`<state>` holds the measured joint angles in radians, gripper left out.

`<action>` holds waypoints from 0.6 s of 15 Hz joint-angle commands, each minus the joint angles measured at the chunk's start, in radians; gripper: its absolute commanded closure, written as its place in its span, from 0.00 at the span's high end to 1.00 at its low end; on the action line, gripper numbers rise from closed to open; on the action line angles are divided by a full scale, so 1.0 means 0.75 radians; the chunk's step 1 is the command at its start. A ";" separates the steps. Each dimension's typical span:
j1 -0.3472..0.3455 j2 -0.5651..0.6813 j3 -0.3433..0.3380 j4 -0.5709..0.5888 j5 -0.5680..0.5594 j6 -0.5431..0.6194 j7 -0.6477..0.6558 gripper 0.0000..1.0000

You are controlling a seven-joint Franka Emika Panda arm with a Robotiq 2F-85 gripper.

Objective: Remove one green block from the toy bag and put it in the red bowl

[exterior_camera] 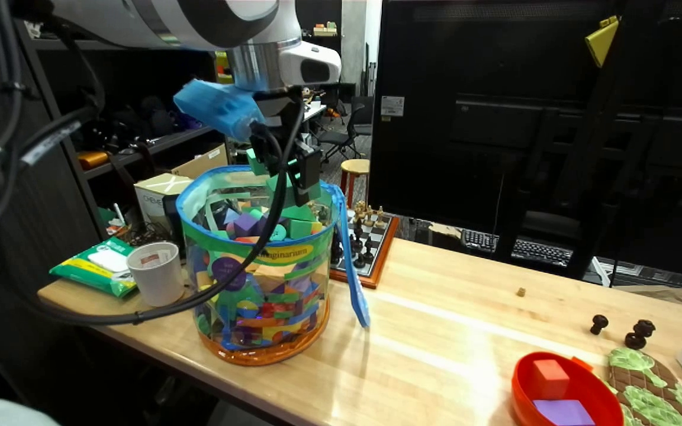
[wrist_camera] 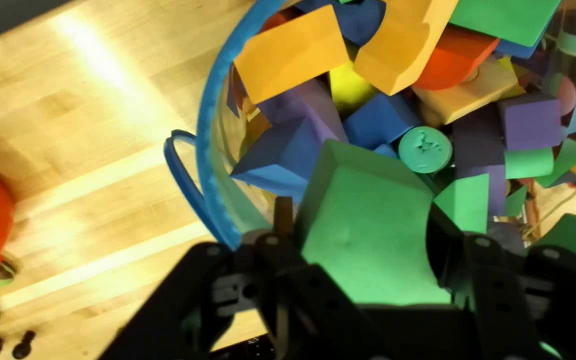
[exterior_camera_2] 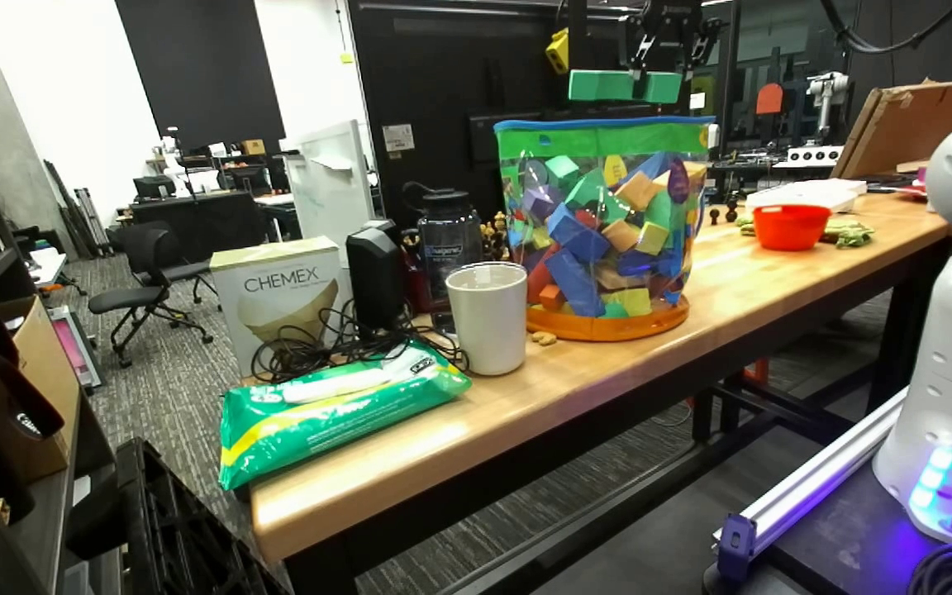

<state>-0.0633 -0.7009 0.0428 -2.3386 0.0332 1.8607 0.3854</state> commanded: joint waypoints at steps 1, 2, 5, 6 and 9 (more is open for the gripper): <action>-0.098 -0.058 -0.032 -0.095 0.064 0.048 0.117 0.35; -0.124 -0.062 -0.042 -0.128 0.077 0.072 0.147 0.35; -0.202 -0.095 -0.060 -0.240 0.125 0.167 0.241 0.35; -0.226 -0.112 -0.062 -0.275 0.140 0.196 0.273 0.35; -0.275 -0.188 -0.081 -0.369 0.181 0.264 0.325 0.35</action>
<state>-0.2351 -0.7524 -0.0129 -2.5252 0.1318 2.0129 0.5829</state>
